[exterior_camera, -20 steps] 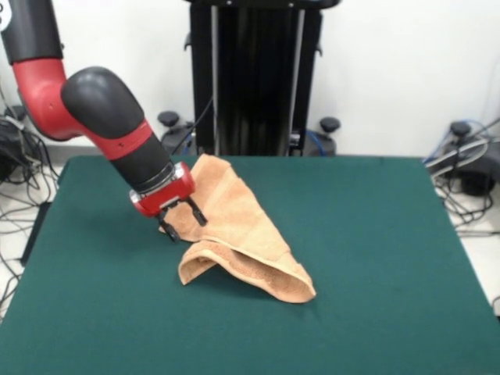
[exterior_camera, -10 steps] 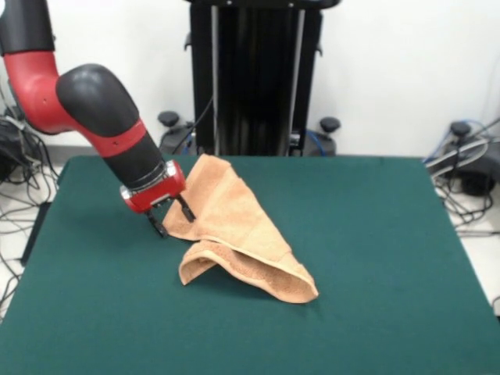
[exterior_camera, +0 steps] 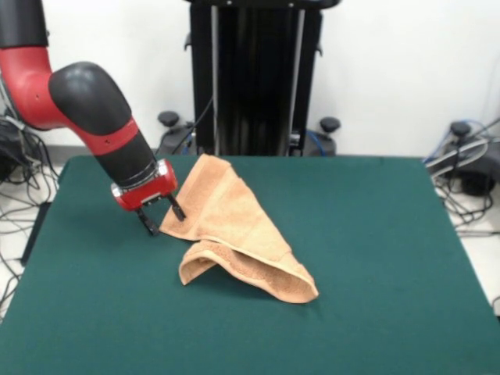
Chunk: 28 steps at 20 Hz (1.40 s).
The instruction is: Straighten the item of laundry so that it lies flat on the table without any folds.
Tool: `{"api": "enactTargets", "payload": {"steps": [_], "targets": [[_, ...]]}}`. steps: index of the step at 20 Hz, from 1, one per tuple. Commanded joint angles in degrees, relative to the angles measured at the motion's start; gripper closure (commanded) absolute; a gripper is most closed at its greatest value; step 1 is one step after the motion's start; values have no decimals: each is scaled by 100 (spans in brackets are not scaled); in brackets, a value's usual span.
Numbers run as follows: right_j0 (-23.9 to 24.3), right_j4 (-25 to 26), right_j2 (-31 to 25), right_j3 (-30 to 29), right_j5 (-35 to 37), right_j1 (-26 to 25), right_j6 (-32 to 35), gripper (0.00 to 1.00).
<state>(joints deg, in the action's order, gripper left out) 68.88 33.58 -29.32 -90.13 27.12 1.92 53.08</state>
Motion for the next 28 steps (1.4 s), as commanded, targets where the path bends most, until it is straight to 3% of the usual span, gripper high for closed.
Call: {"api": "enactTargets", "payload": {"steps": [1,19,28], "targets": [[-199,6,396,674,-24,-124,570,0],[-315,-45,573,622,-193,-263,844,0],[-429,-195,874,323,138,-17,1023,0]]}}
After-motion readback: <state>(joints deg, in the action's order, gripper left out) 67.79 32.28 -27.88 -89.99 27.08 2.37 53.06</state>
